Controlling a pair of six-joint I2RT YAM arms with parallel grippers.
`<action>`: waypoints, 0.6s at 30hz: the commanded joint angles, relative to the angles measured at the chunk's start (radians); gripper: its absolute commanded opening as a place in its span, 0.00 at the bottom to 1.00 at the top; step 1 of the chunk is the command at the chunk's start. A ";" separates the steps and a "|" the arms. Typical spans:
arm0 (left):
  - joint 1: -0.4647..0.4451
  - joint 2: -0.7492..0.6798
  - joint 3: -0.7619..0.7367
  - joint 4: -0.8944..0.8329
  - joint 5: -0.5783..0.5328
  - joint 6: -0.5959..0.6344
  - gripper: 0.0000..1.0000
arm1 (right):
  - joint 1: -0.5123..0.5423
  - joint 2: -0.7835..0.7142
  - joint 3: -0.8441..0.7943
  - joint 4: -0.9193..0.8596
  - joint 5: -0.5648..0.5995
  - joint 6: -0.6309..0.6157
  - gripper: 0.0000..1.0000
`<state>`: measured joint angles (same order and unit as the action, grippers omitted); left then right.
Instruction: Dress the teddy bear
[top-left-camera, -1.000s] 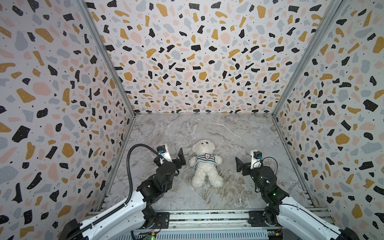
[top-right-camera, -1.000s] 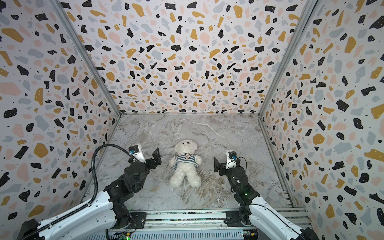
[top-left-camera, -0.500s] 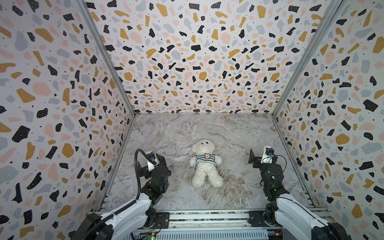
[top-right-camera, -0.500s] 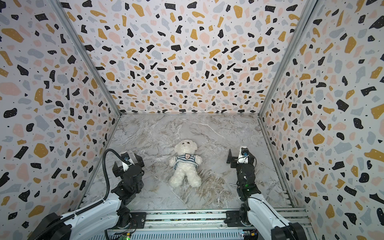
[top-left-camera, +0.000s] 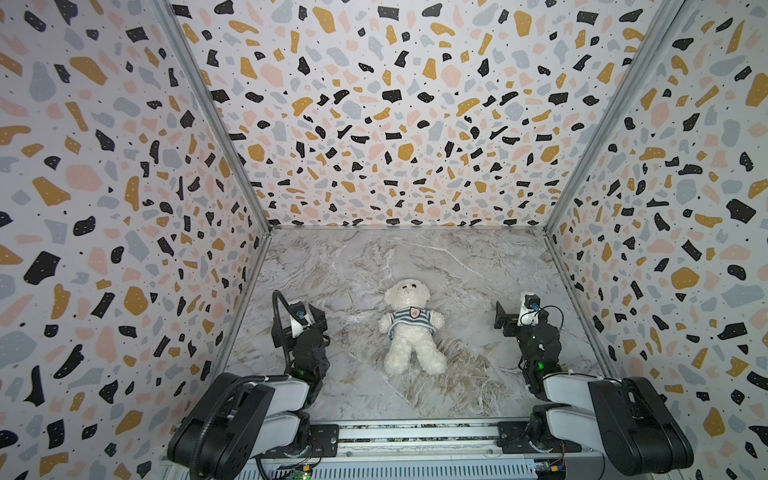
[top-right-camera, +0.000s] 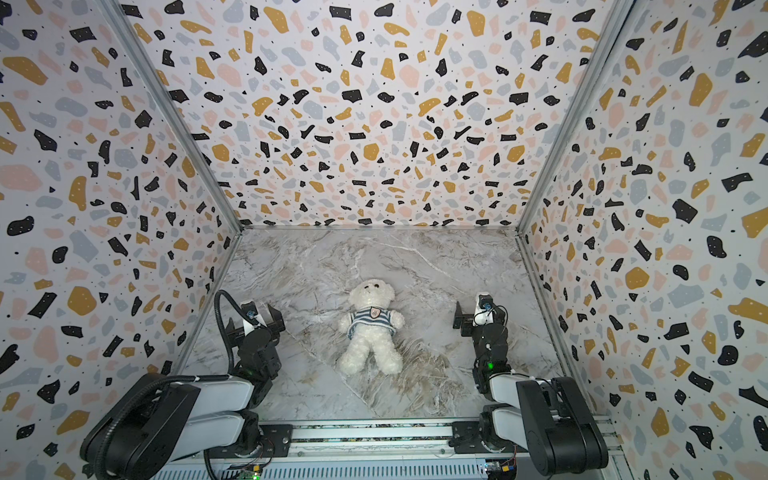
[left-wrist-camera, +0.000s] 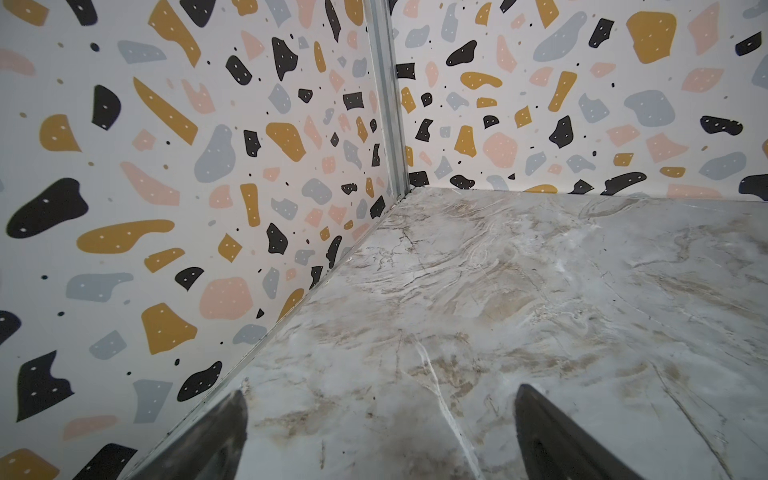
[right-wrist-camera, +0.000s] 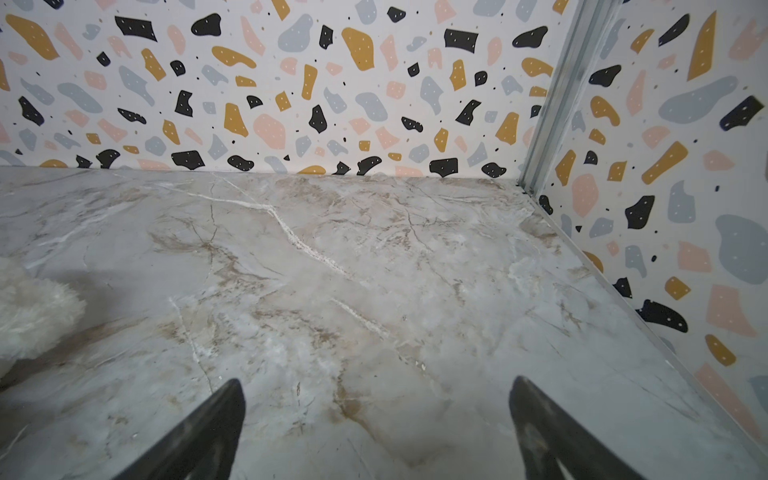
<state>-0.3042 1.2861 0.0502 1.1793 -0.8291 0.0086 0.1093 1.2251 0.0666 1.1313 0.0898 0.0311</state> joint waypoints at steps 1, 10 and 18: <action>0.012 0.047 0.030 0.153 0.054 0.011 1.00 | -0.012 0.022 0.017 0.111 -0.013 -0.028 0.99; 0.068 0.135 0.005 0.275 0.113 -0.022 1.00 | -0.041 0.213 0.037 0.263 0.045 0.016 0.99; 0.112 0.118 0.093 0.073 0.146 -0.072 1.00 | -0.016 0.257 0.121 0.134 0.111 0.006 0.99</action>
<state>-0.2146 1.4029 0.1055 1.2667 -0.7074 -0.0296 0.0795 1.4849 0.1596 1.2903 0.1604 0.0410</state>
